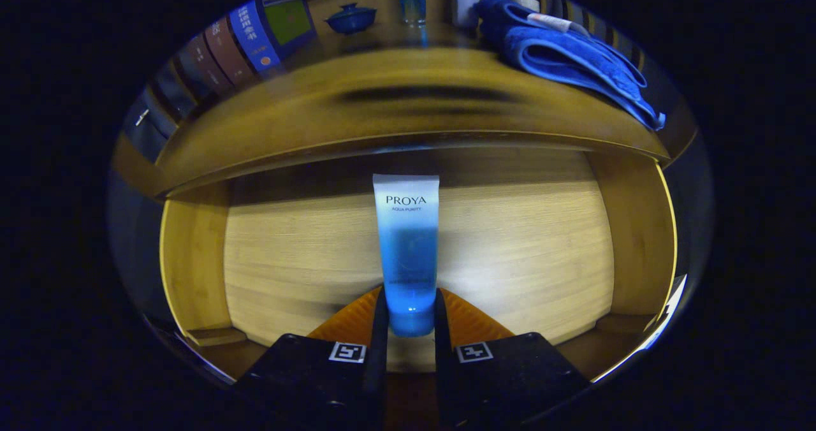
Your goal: Pull open the drawer, take out the items inside it, and place them on the countertop above the cabinet.
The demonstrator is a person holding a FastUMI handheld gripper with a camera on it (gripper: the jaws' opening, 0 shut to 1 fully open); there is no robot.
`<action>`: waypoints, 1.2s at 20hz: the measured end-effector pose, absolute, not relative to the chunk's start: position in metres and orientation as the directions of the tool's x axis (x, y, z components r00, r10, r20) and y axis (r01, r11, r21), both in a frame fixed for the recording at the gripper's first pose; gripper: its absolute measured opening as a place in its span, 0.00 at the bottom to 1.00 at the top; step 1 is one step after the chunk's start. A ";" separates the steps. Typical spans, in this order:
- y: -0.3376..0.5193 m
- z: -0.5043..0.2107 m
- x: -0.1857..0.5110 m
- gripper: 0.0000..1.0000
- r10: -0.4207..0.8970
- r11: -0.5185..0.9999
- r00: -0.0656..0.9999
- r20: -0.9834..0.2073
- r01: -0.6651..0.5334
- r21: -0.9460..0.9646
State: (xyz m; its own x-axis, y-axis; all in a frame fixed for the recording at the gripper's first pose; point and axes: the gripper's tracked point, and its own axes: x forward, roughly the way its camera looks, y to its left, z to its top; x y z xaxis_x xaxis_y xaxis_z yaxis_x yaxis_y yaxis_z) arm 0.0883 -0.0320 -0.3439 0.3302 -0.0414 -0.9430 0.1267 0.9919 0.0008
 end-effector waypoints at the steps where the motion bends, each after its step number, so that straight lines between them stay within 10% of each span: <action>1: -0.031 -0.332 0.084 0.37 -0.037 0.992 0.356 -0.934 0.127 0.009; 15: -0.029 -0.222 0.146 0.36 -0.012 0.995 0.585 -0.811 0.091 0.051; 24: -0.029 -0.263 0.238 0.37 -0.052 0.994 0.528 -0.848 0.109 0.006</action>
State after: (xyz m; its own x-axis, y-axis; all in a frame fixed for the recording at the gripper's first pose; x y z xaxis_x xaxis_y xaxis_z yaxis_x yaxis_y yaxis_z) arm 0.2384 -0.0293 -0.2634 0.5276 -0.0522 -0.8479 0.1085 0.9941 0.0063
